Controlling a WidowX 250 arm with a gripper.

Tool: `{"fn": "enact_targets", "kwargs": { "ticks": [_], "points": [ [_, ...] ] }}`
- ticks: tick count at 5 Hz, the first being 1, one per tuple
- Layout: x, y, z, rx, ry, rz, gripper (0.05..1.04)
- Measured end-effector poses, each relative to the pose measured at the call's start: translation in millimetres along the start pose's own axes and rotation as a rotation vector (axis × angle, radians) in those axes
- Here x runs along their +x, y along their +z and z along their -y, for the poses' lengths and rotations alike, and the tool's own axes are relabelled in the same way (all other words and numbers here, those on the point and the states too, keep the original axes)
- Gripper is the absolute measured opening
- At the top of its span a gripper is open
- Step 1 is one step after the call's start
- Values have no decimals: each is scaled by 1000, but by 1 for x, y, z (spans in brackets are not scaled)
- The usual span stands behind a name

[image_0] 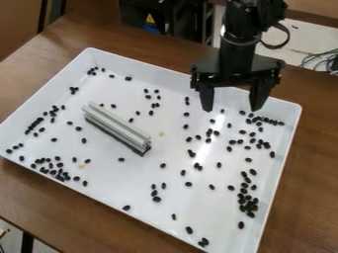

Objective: Sweep into pile

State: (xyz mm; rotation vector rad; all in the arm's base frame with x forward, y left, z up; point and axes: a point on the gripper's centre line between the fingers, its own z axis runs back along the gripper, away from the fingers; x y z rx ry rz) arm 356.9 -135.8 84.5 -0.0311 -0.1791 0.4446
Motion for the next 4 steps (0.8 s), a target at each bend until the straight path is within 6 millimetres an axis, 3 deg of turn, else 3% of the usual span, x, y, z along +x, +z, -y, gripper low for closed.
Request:
{"fn": "enact_targets", "kwargs": {
  "ticks": [1, 2, 3, 4],
  "points": [
    [-5, -12, -4, 30, -1, -27, 998],
    [-3, -22, -30, 143, 219, 6, 998],
    [-1, -14, -55, 174, 434, 15, 998],
    [9, -15, -96, 250, 662, 17, 998]
  ]
}}
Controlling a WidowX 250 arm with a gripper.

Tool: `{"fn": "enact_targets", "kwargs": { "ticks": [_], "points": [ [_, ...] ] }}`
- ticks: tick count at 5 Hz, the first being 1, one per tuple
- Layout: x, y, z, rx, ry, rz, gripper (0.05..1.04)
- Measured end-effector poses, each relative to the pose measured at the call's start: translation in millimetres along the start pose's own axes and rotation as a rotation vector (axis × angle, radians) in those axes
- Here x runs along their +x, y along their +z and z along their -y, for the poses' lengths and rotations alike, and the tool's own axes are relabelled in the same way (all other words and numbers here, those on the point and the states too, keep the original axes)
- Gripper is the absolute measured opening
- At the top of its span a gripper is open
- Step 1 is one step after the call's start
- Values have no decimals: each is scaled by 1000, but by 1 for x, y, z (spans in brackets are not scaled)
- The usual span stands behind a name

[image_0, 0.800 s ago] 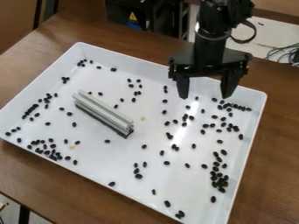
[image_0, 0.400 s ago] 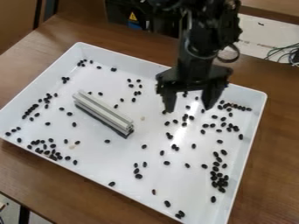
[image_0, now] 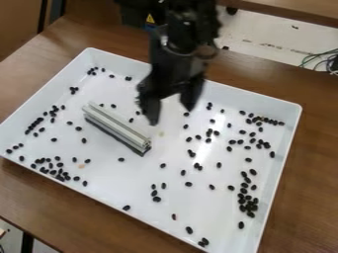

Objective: Sweep into pile

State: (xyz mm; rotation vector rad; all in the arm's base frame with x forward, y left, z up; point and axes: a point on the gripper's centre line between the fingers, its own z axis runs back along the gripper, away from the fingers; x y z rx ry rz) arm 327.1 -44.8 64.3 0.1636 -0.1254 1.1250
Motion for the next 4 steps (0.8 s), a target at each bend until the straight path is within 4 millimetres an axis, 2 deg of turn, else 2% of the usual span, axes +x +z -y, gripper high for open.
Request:
{"fn": "enact_targets", "kwargs": {
  "ticks": [1, 2, 3, 4],
  "points": [
    [34, -5, -25, 0, 170, -41, 998],
    [56, -15, -39, -11, 243, -64, 998],
    [68, -29, -38, -55, 266, -97, 998],
    [63, -49, -37, -16, 266, -132, 998]
  ]
}}
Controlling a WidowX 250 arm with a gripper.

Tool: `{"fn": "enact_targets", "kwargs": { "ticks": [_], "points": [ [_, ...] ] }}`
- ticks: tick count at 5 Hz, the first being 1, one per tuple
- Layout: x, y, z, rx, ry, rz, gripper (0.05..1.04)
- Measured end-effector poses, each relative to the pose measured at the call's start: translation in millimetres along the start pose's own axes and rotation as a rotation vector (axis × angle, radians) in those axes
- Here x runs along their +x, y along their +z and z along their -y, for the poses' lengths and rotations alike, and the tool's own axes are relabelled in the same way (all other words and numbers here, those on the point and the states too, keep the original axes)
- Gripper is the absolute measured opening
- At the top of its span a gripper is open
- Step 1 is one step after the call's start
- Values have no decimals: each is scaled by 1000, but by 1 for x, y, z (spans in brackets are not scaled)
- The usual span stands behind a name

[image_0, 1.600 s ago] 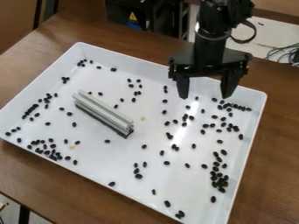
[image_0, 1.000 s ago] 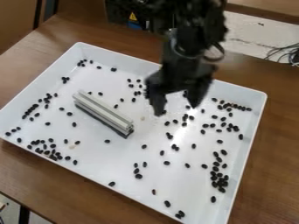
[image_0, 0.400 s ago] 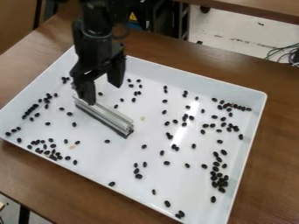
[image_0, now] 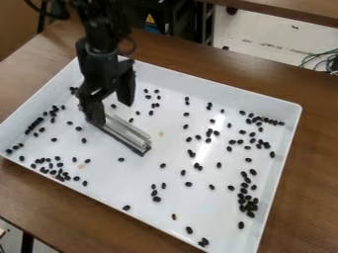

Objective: Sweep into pile

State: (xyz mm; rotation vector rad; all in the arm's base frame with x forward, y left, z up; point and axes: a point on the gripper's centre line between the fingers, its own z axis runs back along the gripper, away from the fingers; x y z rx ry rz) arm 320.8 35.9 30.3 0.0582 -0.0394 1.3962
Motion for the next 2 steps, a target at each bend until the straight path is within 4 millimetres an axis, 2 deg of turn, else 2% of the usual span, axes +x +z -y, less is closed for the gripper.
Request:
{"fn": "enact_targets", "kwargs": {
  "ticks": [2],
  "points": [
    [-5, -11, -8, 1, -11, -16, 998]
  ]
}}
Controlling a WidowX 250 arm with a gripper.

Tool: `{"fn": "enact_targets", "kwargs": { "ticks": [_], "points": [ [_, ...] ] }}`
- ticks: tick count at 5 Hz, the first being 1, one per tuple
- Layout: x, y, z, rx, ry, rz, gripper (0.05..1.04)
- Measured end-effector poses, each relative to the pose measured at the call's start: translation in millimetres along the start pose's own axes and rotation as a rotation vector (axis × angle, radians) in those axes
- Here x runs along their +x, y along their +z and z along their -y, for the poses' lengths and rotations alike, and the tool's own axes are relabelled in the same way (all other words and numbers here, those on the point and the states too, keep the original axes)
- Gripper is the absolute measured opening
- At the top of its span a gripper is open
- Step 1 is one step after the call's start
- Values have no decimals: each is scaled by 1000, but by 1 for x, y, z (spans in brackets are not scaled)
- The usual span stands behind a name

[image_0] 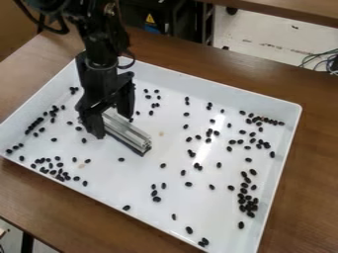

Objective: Sweep into pile

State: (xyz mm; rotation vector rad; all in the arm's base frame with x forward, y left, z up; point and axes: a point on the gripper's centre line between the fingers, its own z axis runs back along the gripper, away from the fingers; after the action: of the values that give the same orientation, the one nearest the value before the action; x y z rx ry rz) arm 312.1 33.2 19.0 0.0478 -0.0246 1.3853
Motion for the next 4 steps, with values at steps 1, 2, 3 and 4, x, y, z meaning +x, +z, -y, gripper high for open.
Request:
{"fn": "enact_targets", "kwargs": {
  "ticks": [1, 2, 3, 4],
  "points": [
    [-1, -8, -8, 7, -2, -11, 945],
    [0, -11, -10, 2, -4, -14, 669],
    [0, -12, -9, -13, -9, -10, 370],
    [-3, -7, -9, -32, -29, 5, 354]
  ]
}}
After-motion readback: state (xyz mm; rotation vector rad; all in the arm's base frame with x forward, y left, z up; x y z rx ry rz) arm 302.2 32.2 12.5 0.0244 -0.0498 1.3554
